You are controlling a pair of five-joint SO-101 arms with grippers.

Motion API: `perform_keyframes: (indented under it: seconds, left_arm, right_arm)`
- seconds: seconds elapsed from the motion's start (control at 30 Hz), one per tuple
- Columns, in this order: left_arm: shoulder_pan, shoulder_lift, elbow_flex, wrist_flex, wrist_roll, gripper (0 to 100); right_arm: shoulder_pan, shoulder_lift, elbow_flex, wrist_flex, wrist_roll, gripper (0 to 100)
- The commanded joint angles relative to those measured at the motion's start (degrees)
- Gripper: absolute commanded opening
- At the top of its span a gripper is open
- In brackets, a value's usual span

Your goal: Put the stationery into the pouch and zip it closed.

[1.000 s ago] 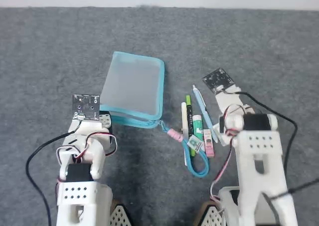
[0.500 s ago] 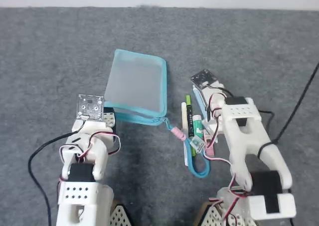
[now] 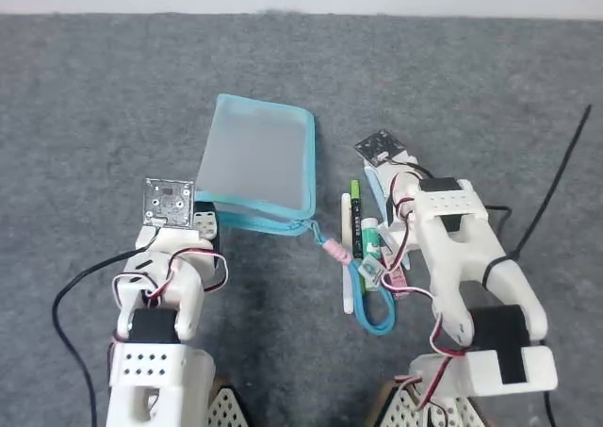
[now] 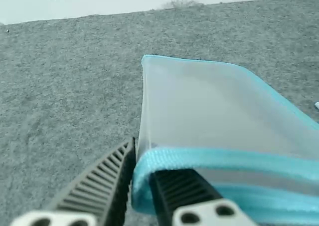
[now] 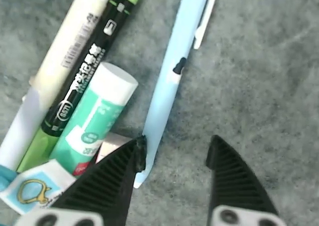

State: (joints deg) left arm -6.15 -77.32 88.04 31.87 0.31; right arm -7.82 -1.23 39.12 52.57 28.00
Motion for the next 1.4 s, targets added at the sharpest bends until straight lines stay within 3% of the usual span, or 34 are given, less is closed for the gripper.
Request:
perform_keyframes:
  seconds: [0.0,0.1,0.23,0.57,1.23,1.37]
  left_arm:
    - [0.53,-1.05,-0.84,-1.93,0.88,1]
    - [0.53,-1.05,-0.75,-1.85,0.88,1]
    - [0.53,-1.05,-0.75,-1.85,0.88,1]
    - [0.88,-1.05,-0.22,-1.85,0.88,1]
    - [0.88,-1.14,-0.22,-1.85,0.88,1]
    - [0.88,-1.14,-0.22,-1.85,0.88,1]
  right_arm:
    - [1.10,2.15,-0.97,-1.10,-0.79,8.3]
    - [1.19,2.15,-0.97,-0.84,-0.79,2.3]
    - [1.27,2.24,-0.97,-0.66,-0.79,1.8]
    - [0.66,2.33,-0.70,4.44,-0.88,13.6]
    - [-3.12,2.42,0.35,8.04,-2.37,13.6]
    - [-1.01,2.24,0.00,7.96,-2.46,3.0]
